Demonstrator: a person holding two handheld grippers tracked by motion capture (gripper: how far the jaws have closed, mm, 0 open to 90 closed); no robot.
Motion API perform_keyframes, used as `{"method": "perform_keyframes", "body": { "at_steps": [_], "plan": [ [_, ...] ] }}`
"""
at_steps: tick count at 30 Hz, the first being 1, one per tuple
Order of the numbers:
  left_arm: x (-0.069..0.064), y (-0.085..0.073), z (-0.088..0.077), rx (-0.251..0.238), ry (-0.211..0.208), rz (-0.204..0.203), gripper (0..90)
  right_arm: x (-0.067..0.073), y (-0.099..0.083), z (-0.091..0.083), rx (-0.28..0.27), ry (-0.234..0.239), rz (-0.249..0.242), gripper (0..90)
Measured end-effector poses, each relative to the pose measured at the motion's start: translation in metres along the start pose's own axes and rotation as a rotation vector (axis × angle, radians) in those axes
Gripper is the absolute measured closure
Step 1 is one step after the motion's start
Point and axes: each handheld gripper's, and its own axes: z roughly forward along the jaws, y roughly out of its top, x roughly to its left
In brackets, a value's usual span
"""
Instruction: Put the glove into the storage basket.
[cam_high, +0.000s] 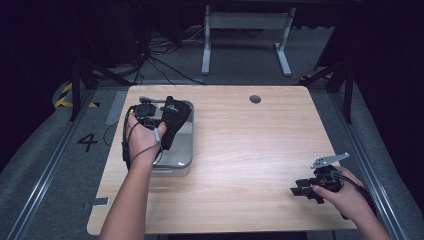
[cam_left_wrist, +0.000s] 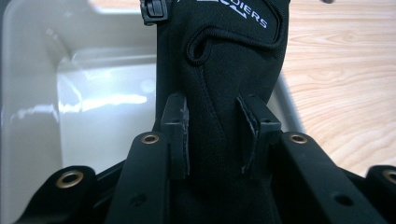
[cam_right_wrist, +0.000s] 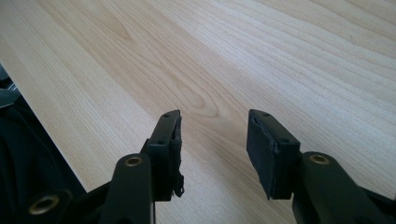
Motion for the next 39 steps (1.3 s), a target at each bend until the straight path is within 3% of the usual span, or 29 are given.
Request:
{"method": "perform_keyframes", "body": {
  "at_steps": [6, 9, 16, 21, 25, 28, 32, 39],
  "plan": [
    [0.006, -0.005, 0.018, 0.077, 0.067, 0.003, 66.6, 0.002, 0.002, 0.002, 0.003, 0.005, -0.009, 56.0],
    [0.01, -0.006, 0.029, 0.116, 0.08, -0.001, 66.5, 0.002, 0.002, 0.002, 0.003, 0.01, -0.01, 55.8],
    [0.017, -0.01, 0.046, 0.149, 0.087, -0.031, 65.7, 0.002, 0.003, 0.0, -0.005, 0.008, -0.011, 55.7],
    [0.016, -0.011, 0.05, 0.154, 0.086, -0.029, 65.0, 0.002, 0.002, 0.0, -0.01, 0.004, -0.011, 55.6],
    [0.016, -0.011, 0.053, 0.164, 0.102, -0.01, 55.7, 0.001, 0.002, -0.002, -0.014, 0.003, -0.011, 54.8],
    [0.013, -0.011, 0.051, 0.161, 0.121, 0.008, 43.7, 0.001, 0.002, -0.004, -0.02, -0.002, -0.013, 54.1],
    [0.007, -0.012, 0.04, 0.123, 0.122, 0.037, 36.7, 0.0, 0.004, -0.003, -0.02, -0.002, -0.014, 54.1],
    [-0.02, -0.019, 0.006, 0.065, 0.053, 0.128, 38.5, -0.004, 0.006, -0.001, -0.026, -0.007, -0.014, 54.0]
  ]
}}
